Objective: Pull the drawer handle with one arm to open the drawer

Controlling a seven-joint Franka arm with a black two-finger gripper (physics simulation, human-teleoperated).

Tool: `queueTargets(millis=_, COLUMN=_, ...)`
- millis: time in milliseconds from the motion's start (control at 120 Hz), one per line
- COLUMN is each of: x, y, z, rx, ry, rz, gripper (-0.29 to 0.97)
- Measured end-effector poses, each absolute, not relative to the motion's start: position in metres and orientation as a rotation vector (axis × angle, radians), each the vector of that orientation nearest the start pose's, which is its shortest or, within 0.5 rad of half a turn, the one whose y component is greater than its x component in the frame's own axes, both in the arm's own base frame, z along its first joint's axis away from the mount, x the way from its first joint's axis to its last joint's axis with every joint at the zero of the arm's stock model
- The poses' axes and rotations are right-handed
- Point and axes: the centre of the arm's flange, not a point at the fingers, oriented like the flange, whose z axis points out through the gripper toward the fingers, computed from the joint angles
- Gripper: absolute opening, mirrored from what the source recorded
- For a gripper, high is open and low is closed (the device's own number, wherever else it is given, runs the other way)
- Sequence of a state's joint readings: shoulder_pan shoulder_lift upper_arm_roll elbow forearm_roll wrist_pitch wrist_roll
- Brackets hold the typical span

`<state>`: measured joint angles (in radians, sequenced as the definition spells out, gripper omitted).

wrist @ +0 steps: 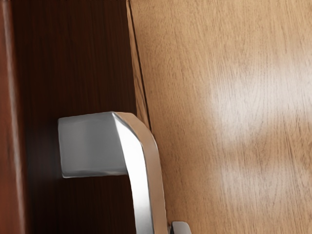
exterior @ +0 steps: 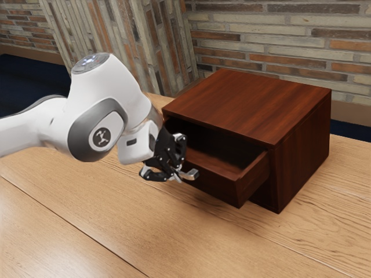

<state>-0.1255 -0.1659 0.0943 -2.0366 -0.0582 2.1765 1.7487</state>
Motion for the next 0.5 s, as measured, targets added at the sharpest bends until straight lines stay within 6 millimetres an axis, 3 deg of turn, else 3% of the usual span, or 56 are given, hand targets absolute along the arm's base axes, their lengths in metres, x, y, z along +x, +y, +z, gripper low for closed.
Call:
queueTargets(millis=283, x=0.493, y=-0.015, z=0.546, rx=-1.855, ry=2.273, rz=-0.368, gripper=-0.15)
queueTargets(millis=500, x=0.464, y=-0.013, z=0.554, rx=-1.799, ry=2.235, rz=-0.264, gripper=0.03)
